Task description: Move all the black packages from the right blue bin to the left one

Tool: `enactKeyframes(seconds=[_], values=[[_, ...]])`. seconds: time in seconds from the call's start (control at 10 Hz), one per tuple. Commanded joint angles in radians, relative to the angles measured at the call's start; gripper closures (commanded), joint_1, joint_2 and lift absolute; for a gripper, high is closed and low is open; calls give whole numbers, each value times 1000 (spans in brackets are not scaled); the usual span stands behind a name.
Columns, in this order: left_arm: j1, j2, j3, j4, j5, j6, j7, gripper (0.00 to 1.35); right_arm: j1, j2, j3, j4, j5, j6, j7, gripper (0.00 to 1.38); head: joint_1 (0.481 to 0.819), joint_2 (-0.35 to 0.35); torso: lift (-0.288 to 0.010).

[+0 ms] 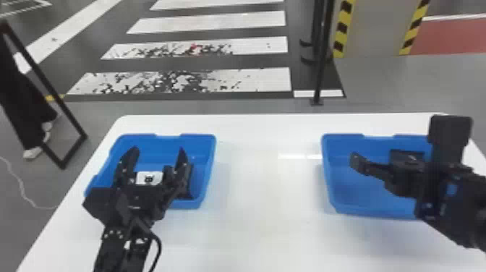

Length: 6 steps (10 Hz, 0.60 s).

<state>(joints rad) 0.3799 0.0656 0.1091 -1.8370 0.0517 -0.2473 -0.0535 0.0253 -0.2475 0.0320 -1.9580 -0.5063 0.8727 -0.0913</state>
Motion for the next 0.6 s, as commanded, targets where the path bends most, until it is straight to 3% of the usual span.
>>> enactKeyframes(seconds=[0.0, 0.1, 0.3, 0.5], values=[[5, 3, -15, 0, 16, -18, -2, 137, -109, 7, -42, 145, 66, 84, -7, 197, 695, 96, -140], [8, 5, -21, 0, 24, -20, -5, 137, -180, 2, -66, 226, 105, 156, -2, 194, 695, 55, -140], [10, 5, -21, 0, 32, -28, -8, 144, -229, -6, -100, 273, 173, 254, 1, 194, 695, -8, -140], [20, 5, -17, 0, 36, -37, -9, 144, -288, -12, -104, 391, 197, 276, 15, 191, 695, -54, -140]])
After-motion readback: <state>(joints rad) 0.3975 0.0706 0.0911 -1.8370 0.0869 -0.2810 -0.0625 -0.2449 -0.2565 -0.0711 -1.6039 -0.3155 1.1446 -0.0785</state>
